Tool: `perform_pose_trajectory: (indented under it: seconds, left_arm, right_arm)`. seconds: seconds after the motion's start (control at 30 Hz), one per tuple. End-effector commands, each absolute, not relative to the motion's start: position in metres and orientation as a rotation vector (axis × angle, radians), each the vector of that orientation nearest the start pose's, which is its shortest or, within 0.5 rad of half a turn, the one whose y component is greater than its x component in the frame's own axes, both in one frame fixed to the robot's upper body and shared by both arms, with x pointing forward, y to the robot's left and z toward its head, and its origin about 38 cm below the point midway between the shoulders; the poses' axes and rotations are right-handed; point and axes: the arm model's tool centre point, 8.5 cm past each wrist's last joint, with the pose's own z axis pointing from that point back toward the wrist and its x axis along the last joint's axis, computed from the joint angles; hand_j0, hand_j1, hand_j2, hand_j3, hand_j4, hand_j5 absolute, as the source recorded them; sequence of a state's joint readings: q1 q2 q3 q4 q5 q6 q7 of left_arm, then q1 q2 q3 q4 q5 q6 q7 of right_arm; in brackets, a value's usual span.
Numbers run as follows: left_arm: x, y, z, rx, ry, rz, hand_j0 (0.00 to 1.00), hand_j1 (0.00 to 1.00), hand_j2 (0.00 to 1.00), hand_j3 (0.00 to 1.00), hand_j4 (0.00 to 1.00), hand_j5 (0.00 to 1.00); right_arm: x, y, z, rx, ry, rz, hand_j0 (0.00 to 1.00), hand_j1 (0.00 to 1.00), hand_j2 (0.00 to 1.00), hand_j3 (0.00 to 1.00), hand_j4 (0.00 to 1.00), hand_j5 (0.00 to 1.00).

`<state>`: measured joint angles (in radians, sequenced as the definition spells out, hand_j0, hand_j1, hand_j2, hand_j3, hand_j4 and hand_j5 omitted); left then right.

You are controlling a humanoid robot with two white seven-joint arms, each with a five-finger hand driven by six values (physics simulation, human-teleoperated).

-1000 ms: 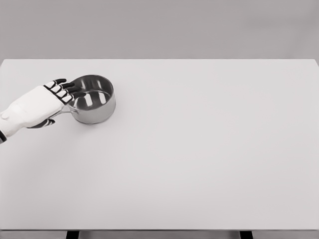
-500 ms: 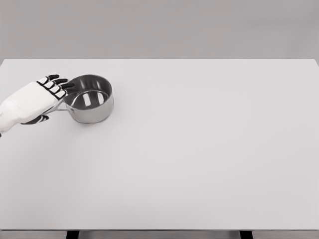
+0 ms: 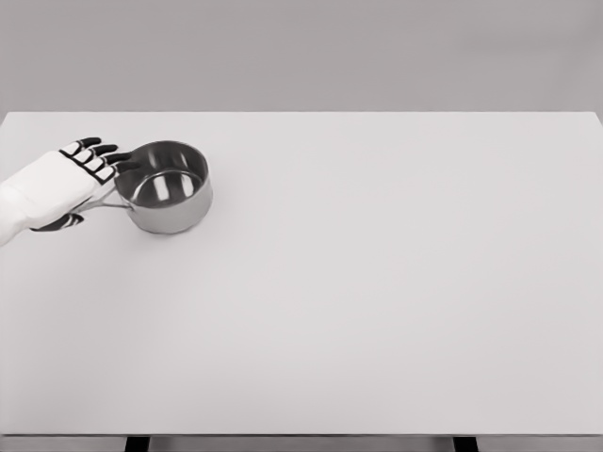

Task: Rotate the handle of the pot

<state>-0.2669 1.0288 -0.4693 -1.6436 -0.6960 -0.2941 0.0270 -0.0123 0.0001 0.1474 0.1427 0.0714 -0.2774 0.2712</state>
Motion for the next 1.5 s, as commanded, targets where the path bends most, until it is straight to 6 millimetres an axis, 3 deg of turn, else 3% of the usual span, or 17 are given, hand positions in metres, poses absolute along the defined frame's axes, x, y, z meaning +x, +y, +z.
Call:
perform_pose_trajectory:
  seconds: [0.0,1.47]
  left_arm:
    - [0.382,0.373,0.197,0.963,-1.418,-1.871,1.00,1.00,1.00,1.00,1.00,1.00]
    - [0.397,0.402,0.207,1.058,-1.358,-1.816,1.00,1.00,1.00,1.00,1.00,1.00]
  right_arm:
    - [-0.017,-0.250,-0.255,0.207,-0.105,0.241,1.00,1.00,1.00,1.00,1.00,1.00]
    - [-0.017,-0.250,-0.255,0.207,-0.105,0.241,1.00,1.00,1.00,1.00,1.00,1.00]
